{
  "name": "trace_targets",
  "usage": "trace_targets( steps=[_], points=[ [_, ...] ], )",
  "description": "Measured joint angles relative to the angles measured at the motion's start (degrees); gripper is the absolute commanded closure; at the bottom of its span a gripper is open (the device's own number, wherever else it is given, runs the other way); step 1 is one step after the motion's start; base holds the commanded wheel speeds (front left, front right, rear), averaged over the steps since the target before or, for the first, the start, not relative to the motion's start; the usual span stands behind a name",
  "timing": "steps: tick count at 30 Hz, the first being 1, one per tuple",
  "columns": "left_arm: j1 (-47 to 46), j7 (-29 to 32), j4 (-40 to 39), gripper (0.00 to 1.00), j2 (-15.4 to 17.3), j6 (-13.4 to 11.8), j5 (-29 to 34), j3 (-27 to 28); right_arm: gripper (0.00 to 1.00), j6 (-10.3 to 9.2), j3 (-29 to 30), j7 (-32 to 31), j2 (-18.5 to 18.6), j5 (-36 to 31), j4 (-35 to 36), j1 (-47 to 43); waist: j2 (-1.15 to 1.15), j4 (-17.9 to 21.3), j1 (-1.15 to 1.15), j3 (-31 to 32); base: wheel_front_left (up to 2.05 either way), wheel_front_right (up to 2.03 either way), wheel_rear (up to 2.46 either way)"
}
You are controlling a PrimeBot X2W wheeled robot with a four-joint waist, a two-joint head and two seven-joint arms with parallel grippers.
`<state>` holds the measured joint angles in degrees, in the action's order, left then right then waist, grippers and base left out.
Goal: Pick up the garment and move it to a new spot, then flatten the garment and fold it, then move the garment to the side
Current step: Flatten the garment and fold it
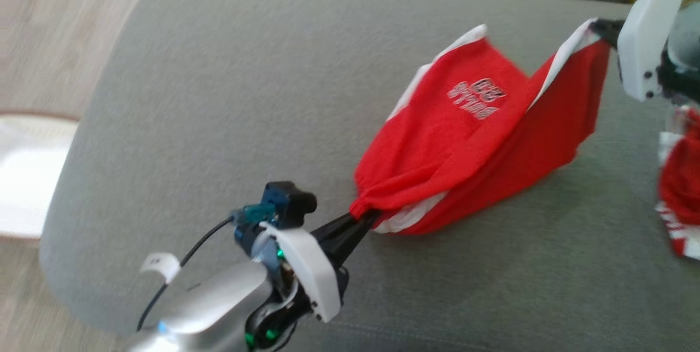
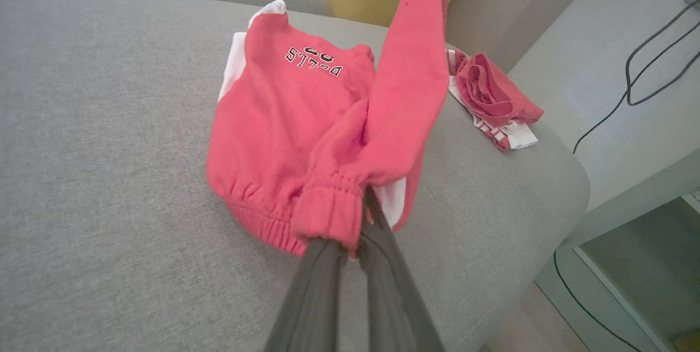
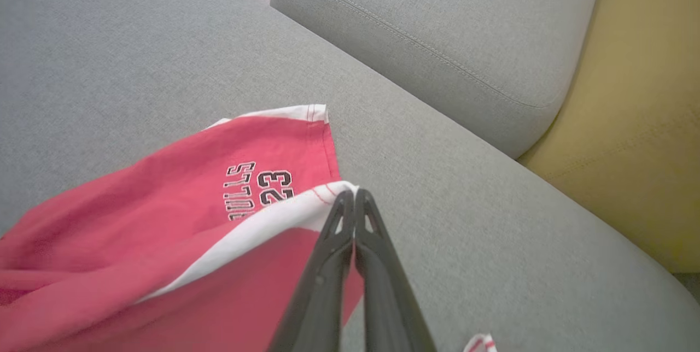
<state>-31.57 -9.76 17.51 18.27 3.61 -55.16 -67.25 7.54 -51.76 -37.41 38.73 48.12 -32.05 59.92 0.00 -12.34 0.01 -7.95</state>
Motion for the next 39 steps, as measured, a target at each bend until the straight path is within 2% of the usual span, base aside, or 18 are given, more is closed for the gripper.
trace_targets(
  steps=[13,25,26,27,28,29,30,31,39],
  points=[
    [-5.7,-1.5,6.6,1.0,-5.6,3.0,-1.6,0.5,1.0,0.0,-2.0,8.7,-4.0,-3.9,-11.3,7.7,0.0,-7.4,-0.01,-7.9,0.0,0.0,0.0],
    [-7.4,-3.0,11.4,1.0,-8.3,3.5,-3.1,1.3,1.0,0.0,-5.5,14.2,-5.5,-5.3,-18.2,10.9,0.0,-10.2,-0.01,-11.5,0.0,0.0,0.0],
    [-7.9,-3.2,11.9,0.89,-8.5,3.5,-3.1,1.3,1.0,0.0,-5.6,14.3,-5.6,-5.3,-18.8,11.2,0.0,-10.3,-0.01,-11.9,0.0,0.0,0.0],
    [-8.5,-3.5,12.4,0.89,-8.7,3.5,-3.1,1.4,1.0,0.0,-5.9,14.6,-5.6,-5.3,-19.2,11.3,0.0,-10.3,-0.01,-12.3,0.0,0.0,0.0],
    [-8.9,-3.5,12.8,0.73,-9.0,3.5,-3.1,1.4,1.0,0.0,-6.3,14.7,-5.7,-5.3,-19.7,11.4,0.0,-10.4,-0.01,-12.6,0.0,0.0,0.0],
    [-9.3,-3.7,13.2,0.51,-9.2,3.5,-3.1,1.6,1.0,0.0,-6.8,14.7,-5.8,-5.3,-20.2,11.4,0.0,-10.4,-0.01,-12.9,0.0,0.0,0.0],
    [-9.6,-3.9,13.7,0.0,-9.5,3.5,-3.1,1.6,0.07,0.0,-7.2,14.7,-5.9,-5.3,-20.7,11.4,0.0,-10.4,-0.01,-13.2,0.0,0.0,0.0],
    [-9.9,-4.0,14.2,0.0,-9.6,3.5,-3.1,1.6,0.0,0.0,-7.6,14.7,-6.1,-5.3,-21.2,11.4,0.0,-10.3,-0.02,-13.5,0.0,0.0,0.0],
    [-10.0,-4.5,17.6,0.0,-10.0,3.5,-1.9,4.7,0.0,0.0,-8.6,19.9,-8.3,-4.5,-23.7,11.4,0.0,-8.5,-0.01,-13.1,0.0,0.0,0.0]
  ],
)
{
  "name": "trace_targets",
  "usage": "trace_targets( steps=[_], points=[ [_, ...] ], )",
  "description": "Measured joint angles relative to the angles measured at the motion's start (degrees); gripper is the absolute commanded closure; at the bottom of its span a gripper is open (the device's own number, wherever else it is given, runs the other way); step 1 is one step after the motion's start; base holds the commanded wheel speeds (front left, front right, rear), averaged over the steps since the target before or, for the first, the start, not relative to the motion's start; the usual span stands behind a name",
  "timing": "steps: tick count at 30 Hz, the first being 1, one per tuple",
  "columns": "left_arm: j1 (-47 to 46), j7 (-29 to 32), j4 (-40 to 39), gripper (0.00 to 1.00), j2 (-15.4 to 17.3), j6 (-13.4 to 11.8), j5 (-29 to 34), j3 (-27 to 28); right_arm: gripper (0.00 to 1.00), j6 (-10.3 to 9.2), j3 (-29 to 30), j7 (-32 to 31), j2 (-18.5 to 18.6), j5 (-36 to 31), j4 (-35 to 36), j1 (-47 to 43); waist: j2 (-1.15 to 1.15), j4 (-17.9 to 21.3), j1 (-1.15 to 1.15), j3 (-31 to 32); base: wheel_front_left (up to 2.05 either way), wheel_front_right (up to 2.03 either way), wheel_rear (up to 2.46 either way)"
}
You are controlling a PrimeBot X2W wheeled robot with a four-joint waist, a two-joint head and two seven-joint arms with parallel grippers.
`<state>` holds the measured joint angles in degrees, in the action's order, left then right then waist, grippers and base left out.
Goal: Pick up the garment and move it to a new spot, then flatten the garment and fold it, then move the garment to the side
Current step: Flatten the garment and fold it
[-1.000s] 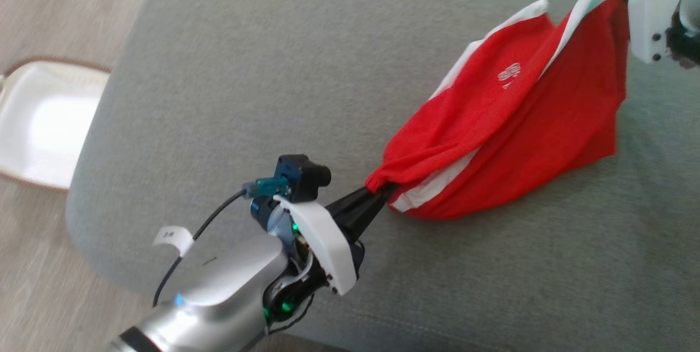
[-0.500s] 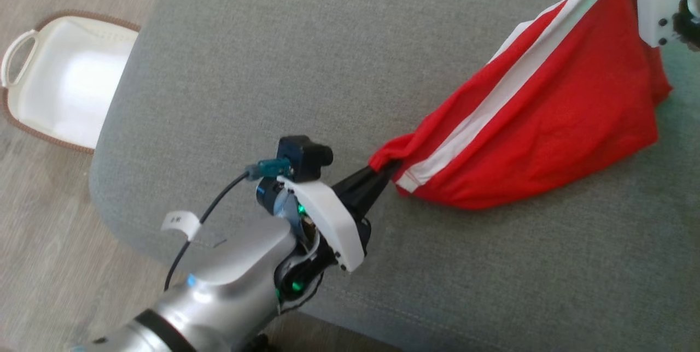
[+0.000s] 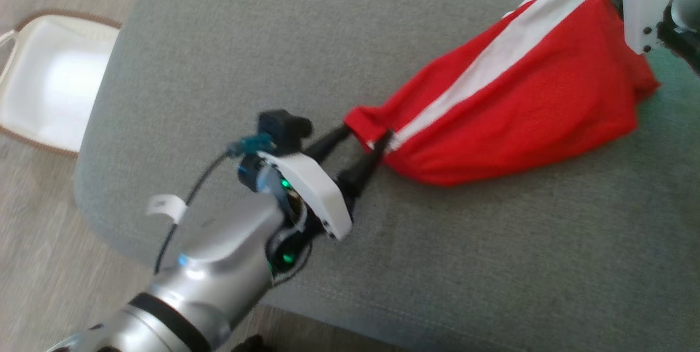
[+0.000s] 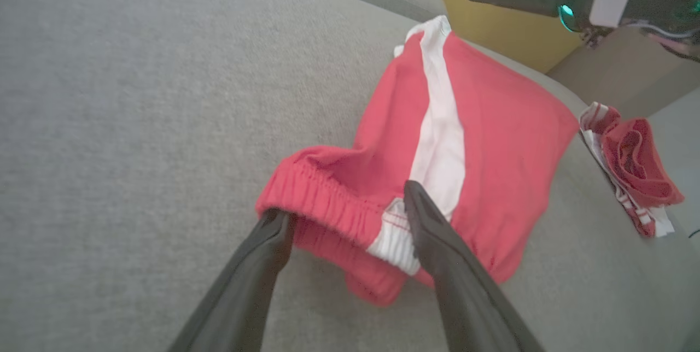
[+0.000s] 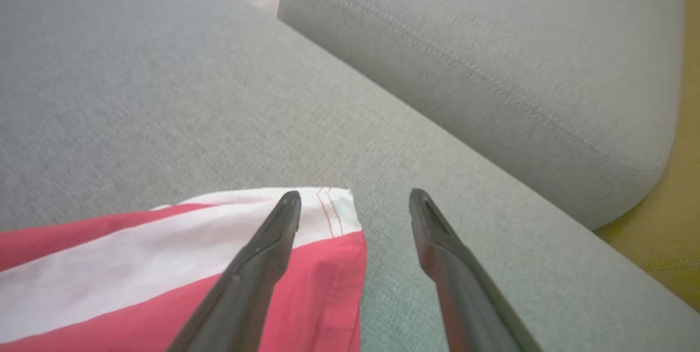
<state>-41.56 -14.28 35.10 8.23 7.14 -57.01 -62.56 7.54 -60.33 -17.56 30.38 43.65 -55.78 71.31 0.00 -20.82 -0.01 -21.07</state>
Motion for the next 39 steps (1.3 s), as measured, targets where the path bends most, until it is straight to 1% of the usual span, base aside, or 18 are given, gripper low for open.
trace_targets(
  steps=[3,6,9,15,19,23,26,28,30,32,35,37,39],
  points=[
    [0.2,0.0,0.0,0.0,0.2,-0.3,0.3,4.7,0.0,0.0,0.6,4.4,-0.9,0.8,-0.6,0.0,0.0,1.0,0.0,1.2,0.0,0.0,0.0],
    [1.0,0.0,-1.3,0.0,0.9,-1.7,2.4,9.5,0.0,0.0,1.8,9.1,-2.5,2.7,-0.3,-0.4,0.0,2.4,0.0,2.7,0.0,0.0,0.0],
    [3.7,0.0,-2.8,0.0,1.8,-2.7,3.5,13.7,0.0,0.0,2.0,12.7,-3.3,3.7,0.6,-1.1,0.0,4.2,0.01,4.4,0.0,0.0,0.0],
    [8.8,0.0,-4.0,0.0,4.2,-4.2,5.0,16.0,0.0,0.0,2.4,18.0,-3.7,5.1,0.6,-6.0,0.0,7.6,0.01,8.2,0.0,0.0,0.0],
    [10.2,0.0,-6.3,0.0,5.4,-6.6,7.6,19.0,0.0,0.0,3.9,23.0,-4.6,5.9,0.1,-8.1,0.0,9.5,0.01,10.8,0.0,0.0,0.0],
    [13.2,0.0,-11.2,0.0,5.7,-10.0,11.2,26.6,0.0,0.0,5.9,28.9,-5.6,6.3,0.3,-9.7,0.0,11.4,0.01,13.4,0.0,0.0,0.0],
    [16.9,0.0,-15.6,0.0,5.3,-12.1,14.6,33.7,0.0,0.0,7.9,31.1,-6.9,6.1,1.1,-12.3,0.0,13.2,0.01,15.0,0.0,0.0,0.0],
    [19.4,-0.2,-18.5,0.0,4.4,-12.8,17.9,38.0,0.0,0.0,9.5,31.8,-7.1,4.0,1.8,-14.5,0.0,14.4,0.01,15.8,0.0,0.0,0.0],
    [21.7,-0.2,-21.1,0.0,3.3,-13.2,21.2,41.3,0.0,0.0,14.1,31.8,-7.5,2.6,3.7,-17.0,0.0,15.6,0.01,16.4,0.0,0.0,0.0],
    [23.9,-0.2,-22.9,0.0,1.9,-13.1,23.5,44.0,0.0,0.0,19.4,31.9,-7.6,-1.7,7.3,-19.7,0.0,16.7,0.01,17.0,0.0,0.0,0.0],
    [27.2,-0.3,-24.1,0.0,-0.2,-11.9,26.4,47.4,0.0,0.0,29.3,31.9,-9.0,-7.7,12.7,-25.5,0.0,18.2,0.01,17.8,0.0,0.0,0.0],
    [29.4,-0.3,-24.4,0.0,-1.2,-10.9,28.7,48.7,0.0,0.0,35.5,31.9,-10.6,-12.3,15.8,-31.3,0.01,18.9,0.01,18.3,0.0,0.0,0.0],
    [31.5,-0.3,-24.4,0.0,-2.3,-10.1,29.8,50.4,0.0,0.0,41.1,31.9,-13.2,-16.2,18.8,-37.9,0.0,19.6,0.01,18.9,0.0,0.0,0.0]
  ],
)
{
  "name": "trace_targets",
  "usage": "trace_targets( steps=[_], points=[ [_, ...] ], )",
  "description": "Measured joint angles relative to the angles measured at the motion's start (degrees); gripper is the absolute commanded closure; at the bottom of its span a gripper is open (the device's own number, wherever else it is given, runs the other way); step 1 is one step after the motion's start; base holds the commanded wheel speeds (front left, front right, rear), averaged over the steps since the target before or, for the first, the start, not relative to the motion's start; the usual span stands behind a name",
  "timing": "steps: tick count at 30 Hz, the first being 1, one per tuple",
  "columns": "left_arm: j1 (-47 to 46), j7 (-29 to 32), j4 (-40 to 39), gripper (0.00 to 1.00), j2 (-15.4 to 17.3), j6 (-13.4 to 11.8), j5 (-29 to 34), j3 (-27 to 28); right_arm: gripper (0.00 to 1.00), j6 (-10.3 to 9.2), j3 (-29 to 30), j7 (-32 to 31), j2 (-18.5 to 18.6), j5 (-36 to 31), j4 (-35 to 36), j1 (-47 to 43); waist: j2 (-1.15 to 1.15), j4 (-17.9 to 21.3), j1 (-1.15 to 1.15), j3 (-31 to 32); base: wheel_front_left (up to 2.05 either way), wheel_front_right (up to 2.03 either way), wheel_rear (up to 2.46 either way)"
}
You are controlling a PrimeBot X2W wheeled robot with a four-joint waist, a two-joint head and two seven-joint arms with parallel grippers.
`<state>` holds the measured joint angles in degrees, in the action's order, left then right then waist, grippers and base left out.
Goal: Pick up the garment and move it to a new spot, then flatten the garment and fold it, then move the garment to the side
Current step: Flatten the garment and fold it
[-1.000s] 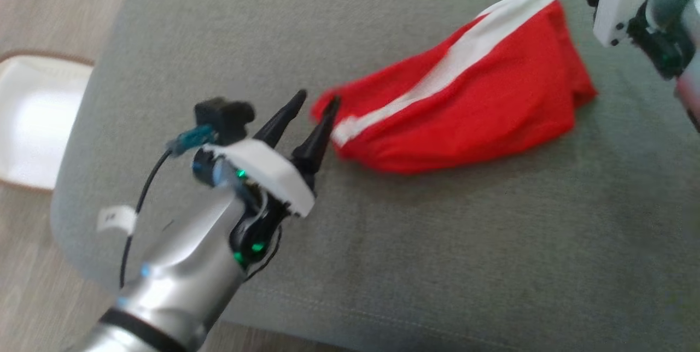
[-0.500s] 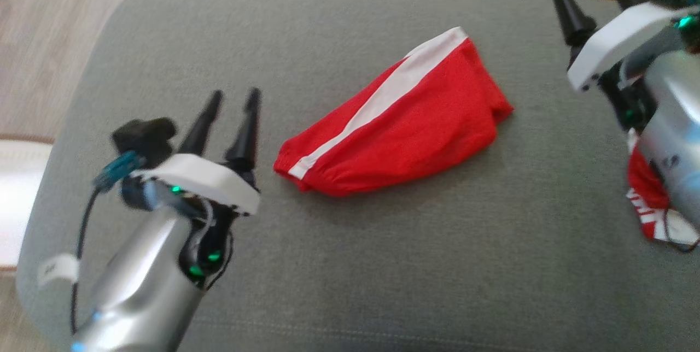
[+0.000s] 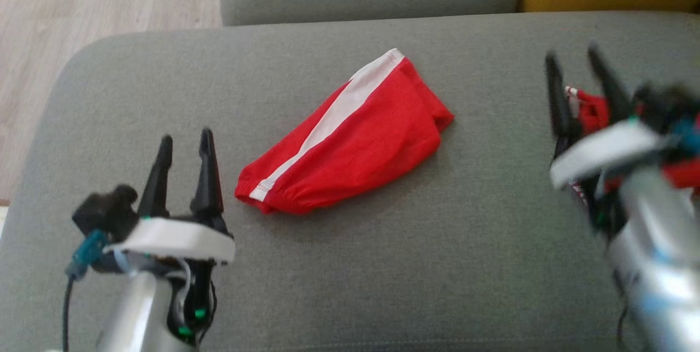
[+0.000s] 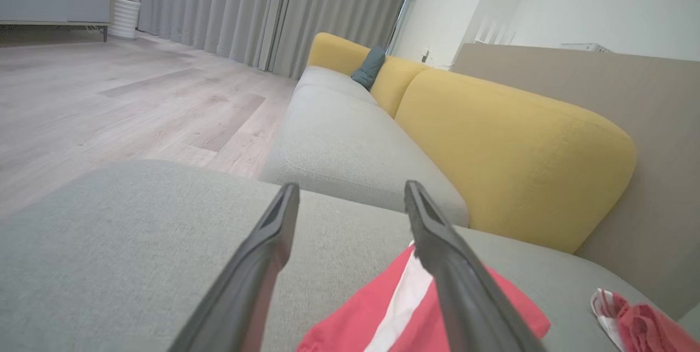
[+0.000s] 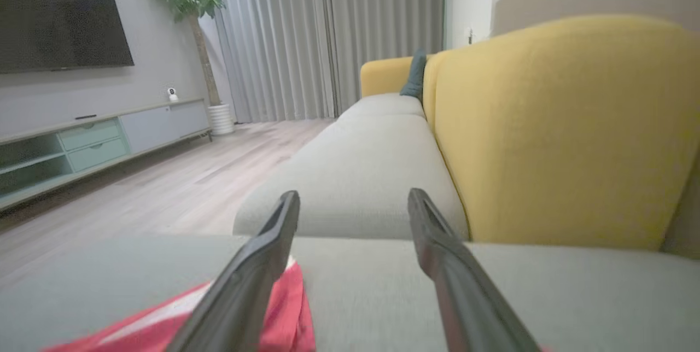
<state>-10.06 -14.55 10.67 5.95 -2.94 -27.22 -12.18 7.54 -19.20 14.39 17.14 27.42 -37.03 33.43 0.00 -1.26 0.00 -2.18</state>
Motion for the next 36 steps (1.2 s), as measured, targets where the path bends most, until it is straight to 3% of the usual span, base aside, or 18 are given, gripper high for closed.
trace_targets(
  steps=[4,9,18,28,36],
  points=[
    [3.7,0.0,0.0,0.0,-1.4,1.5,3.2,1.8,0.0,0.0,7.3,0.0,-5.4,-8.0,5.2,-11.4,0.0,1.2,0.0,0.9,0.0,0.0,0.0],
    [6.7,0.0,0.1,0.0,-2.5,2.9,5.1,2.8,0.0,0.0,11.7,0.0,-9.4,-13.5,9.2,-18.0,0.0,1.9,0.0,1.4,0.0,0.0,0.0],
    [7.5,0.0,0.2,0.0,-3.1,5.2,6.5,3.5,0.0,0.0,14.8,-3.1,-12.4,-17.4,14.4,-22.3,0.0,0.4,0.0,0.8,0.0,0.0,0.0],
    [5.8,0.0,1.0,0.0,-3.2,5.5,5.7,1.2,0.0,0.0,19.1,-15.7,-13.8,1.8,9.9,-16.7,0.0,-4.5,0.0,-2.9,0.0,0.0,0.0],
    [3.3,0.0,2.2,0.0,-3.3,5.5,4.8,-0.7,0.0,0.0,23.4,-21.5,-13.9,11.2,-2.9,-5.5,0.0,-10.4,0.0,-6.7,0.0,0.0,0.0]
  ],
)
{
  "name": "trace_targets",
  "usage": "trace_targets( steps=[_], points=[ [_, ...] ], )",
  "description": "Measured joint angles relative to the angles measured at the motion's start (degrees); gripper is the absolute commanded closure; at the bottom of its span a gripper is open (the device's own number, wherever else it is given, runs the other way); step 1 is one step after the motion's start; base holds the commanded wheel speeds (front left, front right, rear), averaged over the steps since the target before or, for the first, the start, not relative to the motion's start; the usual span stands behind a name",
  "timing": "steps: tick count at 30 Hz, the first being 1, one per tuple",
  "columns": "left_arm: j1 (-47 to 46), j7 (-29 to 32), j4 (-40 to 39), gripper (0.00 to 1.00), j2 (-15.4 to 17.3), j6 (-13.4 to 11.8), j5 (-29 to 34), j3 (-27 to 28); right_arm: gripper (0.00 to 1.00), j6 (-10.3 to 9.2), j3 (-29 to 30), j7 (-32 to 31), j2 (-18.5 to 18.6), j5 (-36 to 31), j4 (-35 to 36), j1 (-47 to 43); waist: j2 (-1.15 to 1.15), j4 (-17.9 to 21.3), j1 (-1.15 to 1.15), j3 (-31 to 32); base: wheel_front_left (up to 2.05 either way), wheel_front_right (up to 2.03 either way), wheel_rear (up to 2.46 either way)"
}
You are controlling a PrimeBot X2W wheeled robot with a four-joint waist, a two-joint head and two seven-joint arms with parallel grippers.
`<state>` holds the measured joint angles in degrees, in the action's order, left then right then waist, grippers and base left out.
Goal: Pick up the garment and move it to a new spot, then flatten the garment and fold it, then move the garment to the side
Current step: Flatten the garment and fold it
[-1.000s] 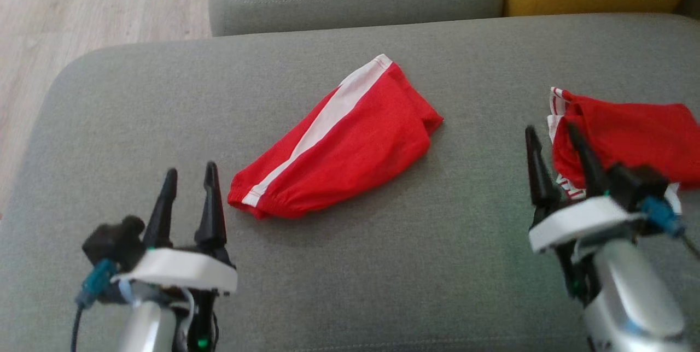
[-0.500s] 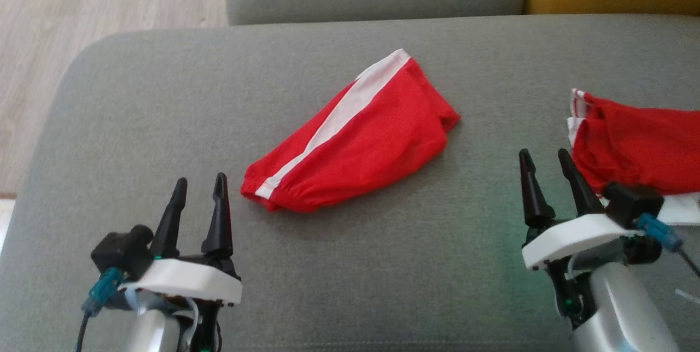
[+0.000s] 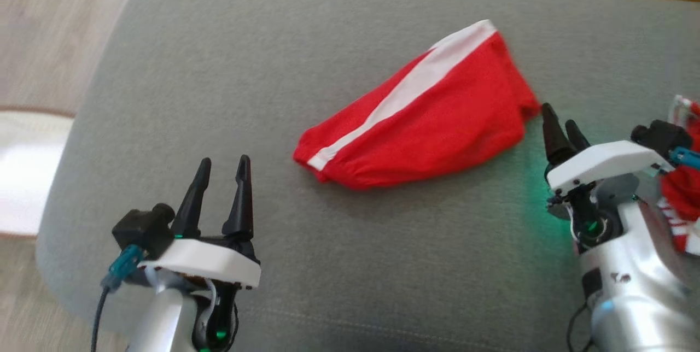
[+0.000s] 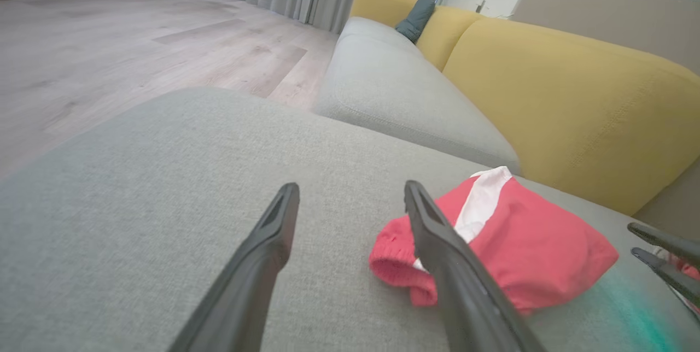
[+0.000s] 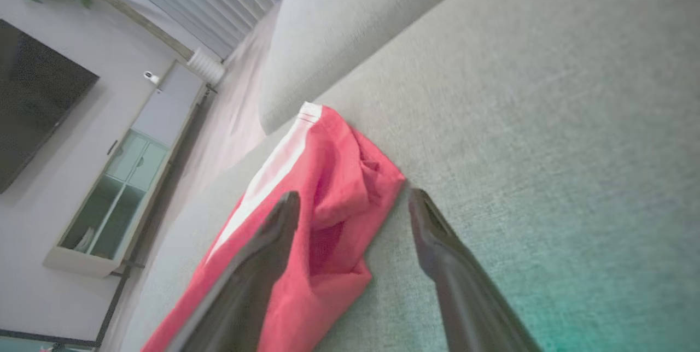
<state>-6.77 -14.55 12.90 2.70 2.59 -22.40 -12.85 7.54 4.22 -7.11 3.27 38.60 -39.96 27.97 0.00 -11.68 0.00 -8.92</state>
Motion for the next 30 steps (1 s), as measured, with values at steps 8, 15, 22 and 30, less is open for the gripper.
trace_targets(
  steps=[8,15,22,30],
  points=[
    [-1.1,0.0,0.3,0.0,-0.1,0.0,-0.6,-1.4,0.0,0.0,6.3,0.6,0.1,-3.2,-15.8,9.7,0.0,-4.9,0.0,-2.7,0.0,0.0,0.0],
    [-2.2,0.0,0.1,0.0,-0.1,-0.1,-1.5,-2.3,0.0,0.0,9.1,1.5,0.8,-4.1,-24.8,17.3,0.0,-7.4,0.0,-4.1,0.0,0.0,0.0],
    [-2.2,0.0,0.2,0.0,-0.1,-0.1,-1.5,-2.7,0.04,0.0,9.7,3.5,1.2,-8.1,-31.0,22.0,0.0,-7.9,0.0,-5.3,0.0,0.0,0.0],
    [-2.4,0.0,0.4,0.0,-0.1,-0.6,-1.5,-2.6,1.0,0.0,10.2,6.8,1.2,-10.5,-33.2,23.3,0.0,-6.6,0.0,-5.3,0.0,0.0,0.0]
  ],
)
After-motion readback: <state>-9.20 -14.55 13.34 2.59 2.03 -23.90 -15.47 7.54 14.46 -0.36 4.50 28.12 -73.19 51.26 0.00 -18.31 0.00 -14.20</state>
